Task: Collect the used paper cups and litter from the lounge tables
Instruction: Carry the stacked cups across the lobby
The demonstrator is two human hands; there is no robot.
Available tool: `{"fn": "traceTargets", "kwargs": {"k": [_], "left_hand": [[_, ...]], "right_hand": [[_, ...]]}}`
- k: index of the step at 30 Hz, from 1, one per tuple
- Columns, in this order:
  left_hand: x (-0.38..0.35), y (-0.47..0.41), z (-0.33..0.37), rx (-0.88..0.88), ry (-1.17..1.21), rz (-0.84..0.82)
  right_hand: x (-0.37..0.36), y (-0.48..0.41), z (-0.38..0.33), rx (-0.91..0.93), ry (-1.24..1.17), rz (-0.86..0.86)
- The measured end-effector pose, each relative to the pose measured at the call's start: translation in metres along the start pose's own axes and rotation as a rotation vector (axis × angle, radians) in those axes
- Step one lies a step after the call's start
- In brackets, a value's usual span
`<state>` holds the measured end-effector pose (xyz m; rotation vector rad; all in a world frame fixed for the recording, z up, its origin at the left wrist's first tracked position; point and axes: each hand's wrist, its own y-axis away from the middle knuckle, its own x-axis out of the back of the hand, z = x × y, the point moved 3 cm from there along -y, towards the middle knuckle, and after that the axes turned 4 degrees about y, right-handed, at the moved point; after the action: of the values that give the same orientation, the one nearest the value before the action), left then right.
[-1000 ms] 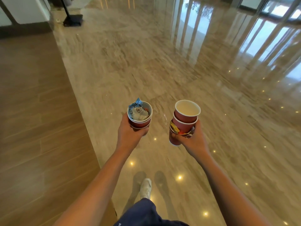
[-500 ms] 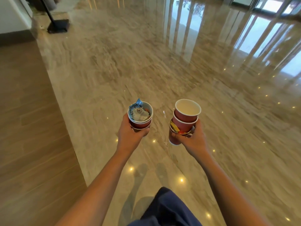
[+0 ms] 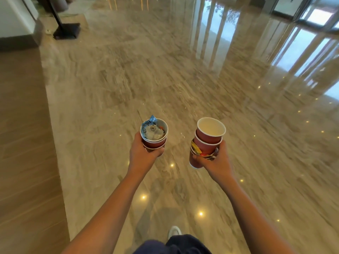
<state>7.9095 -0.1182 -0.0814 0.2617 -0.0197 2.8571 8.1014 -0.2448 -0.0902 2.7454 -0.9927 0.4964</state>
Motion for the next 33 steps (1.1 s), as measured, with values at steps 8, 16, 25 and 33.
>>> {"fn": "traceTargets", "kwargs": {"k": [8,16,25,33], "left_hand": [[-0.052,-0.128,0.003,0.022,0.024,0.000],[-0.089,-0.296,0.005,0.005,0.007,-0.041],[-0.133,-0.476,0.031,-0.016,-0.025,-0.119],[-0.187,-0.617,0.031,0.001,-0.027,-0.114]], "right_hand": [[-0.006,-0.140,-0.003,-0.016,0.026,0.026],[-0.037,-0.302,-0.008,-0.053,0.001,0.065],[-0.049,-0.486,-0.034,-0.073,-0.059,0.143],[-0.049,-0.635,-0.035,-0.055,-0.022,0.164]]}}
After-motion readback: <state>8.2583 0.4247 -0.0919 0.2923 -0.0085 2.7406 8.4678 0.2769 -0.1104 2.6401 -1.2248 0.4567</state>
